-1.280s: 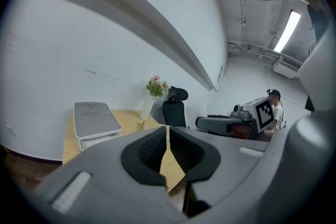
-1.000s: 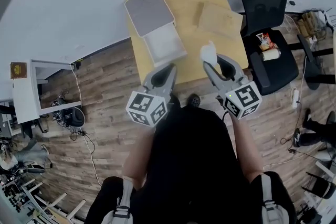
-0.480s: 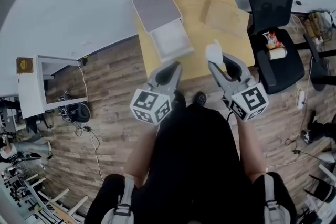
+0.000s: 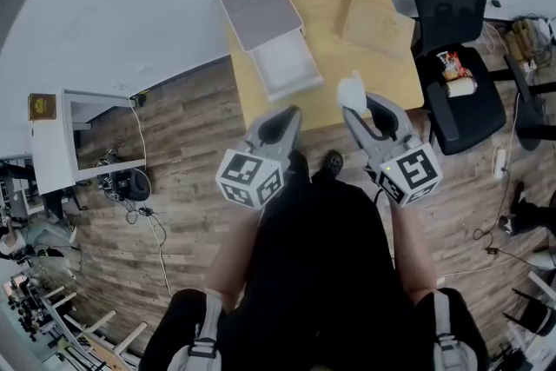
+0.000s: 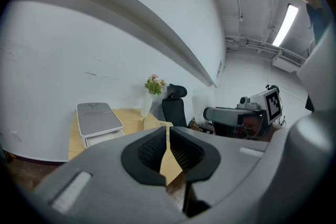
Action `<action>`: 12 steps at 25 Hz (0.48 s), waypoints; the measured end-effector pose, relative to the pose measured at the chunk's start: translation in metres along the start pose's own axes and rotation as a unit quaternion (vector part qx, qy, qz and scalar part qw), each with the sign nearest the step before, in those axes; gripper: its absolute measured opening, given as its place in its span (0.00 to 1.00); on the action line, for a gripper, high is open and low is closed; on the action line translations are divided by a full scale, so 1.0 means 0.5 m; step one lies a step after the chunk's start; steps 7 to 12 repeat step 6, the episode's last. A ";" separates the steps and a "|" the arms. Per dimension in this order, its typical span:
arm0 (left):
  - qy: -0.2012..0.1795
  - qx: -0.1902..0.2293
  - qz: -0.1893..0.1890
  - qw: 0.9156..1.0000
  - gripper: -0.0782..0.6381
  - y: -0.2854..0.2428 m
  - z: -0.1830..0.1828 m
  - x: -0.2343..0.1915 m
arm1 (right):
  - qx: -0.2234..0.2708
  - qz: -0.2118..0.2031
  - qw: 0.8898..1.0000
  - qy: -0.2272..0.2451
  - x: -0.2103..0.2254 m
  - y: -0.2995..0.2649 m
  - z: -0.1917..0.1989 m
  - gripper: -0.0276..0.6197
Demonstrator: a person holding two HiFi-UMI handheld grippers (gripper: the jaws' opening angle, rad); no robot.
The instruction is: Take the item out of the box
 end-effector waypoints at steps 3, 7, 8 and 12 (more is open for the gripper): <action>-0.004 -0.002 0.006 1.000 0.15 0.000 0.004 0.003 | -0.002 0.000 1.000 0.001 -0.004 -0.002 0.004 0.27; -0.006 -0.003 0.009 1.000 0.15 -0.003 0.008 0.007 | -0.004 0.001 1.000 0.002 -0.008 -0.004 0.008 0.27; -0.006 -0.003 0.009 1.000 0.15 -0.003 0.008 0.007 | -0.004 0.001 1.000 0.002 -0.008 -0.004 0.008 0.27; -0.006 -0.003 0.009 1.000 0.15 -0.003 0.008 0.007 | -0.004 0.001 1.000 0.002 -0.008 -0.004 0.008 0.27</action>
Point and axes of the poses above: the fingertips, and each gripper's own axes: y backward along the fingers, x to its right, z out of its underside, the point moved 3 cm from there along y, backward along the fingers, and after that the axes turned 6 degrees about x, right-handed, at the moved point
